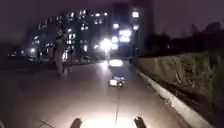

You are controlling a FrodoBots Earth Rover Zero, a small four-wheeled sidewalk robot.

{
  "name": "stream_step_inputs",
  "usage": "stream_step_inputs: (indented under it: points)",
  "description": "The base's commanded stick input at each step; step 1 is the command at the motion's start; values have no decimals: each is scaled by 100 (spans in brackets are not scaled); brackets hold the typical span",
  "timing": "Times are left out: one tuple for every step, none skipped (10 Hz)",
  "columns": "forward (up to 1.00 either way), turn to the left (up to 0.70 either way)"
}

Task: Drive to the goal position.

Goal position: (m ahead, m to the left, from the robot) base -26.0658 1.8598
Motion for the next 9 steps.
stream_step_inputs:
  points:
    - [0,41]
    - [0,0]
    - [0,0]
    - [0,0]
    - [0,0]
    - [0,0]
    - [0,0]
    - [0,0]
    - [0,0]
